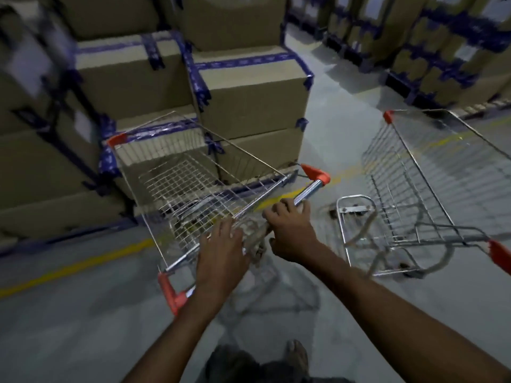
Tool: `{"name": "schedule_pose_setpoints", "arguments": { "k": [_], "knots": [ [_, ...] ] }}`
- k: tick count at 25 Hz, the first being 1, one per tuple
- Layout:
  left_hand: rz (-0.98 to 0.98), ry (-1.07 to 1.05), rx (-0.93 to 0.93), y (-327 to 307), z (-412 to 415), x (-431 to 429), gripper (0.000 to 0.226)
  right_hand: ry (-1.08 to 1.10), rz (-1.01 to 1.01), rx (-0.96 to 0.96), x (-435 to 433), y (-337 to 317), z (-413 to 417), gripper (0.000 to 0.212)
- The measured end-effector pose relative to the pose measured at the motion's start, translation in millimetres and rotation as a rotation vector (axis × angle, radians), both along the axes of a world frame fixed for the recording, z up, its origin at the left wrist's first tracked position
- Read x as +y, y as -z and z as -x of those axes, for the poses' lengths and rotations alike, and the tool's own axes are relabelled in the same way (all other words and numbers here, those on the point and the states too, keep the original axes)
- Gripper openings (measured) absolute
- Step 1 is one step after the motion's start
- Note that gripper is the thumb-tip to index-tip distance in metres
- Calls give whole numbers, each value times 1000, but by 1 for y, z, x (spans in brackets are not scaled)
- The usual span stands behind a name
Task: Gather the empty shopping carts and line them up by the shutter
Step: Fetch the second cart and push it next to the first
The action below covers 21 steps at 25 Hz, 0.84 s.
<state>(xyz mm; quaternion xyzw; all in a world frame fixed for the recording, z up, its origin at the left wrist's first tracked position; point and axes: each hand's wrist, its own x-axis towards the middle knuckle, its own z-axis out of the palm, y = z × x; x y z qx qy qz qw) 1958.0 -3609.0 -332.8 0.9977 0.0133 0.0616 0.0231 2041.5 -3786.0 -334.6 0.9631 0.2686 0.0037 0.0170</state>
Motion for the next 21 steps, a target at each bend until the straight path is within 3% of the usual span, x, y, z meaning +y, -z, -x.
{"name": "schedule_pose_setpoints", "arguments": {
  "k": [2, 4, 8, 13, 16, 21],
  "knots": [
    [-41, -118, 70, -2, 7, -11, 49, -41, -53, -22, -2, -1, -5, 63],
    [-33, -197, 102, -3, 18, -23, 40, -76, -13, 79, -2, -11, -9, 63],
    [15, -257, 112, -12, 38, -32, 34, -185, 17, 103, -12, -19, 4, 69],
    [-36, -358, 119, -9, 90, -44, 46, -293, -4, -47, -33, -8, 65, 79],
    [-52, -424, 21, -1, 135, -58, 58, -335, -42, -86, -47, -2, 107, 79],
    [-39, -525, -22, 0, 203, -93, 83, -459, -142, -22, -86, 3, 165, 72]
  ]
}}
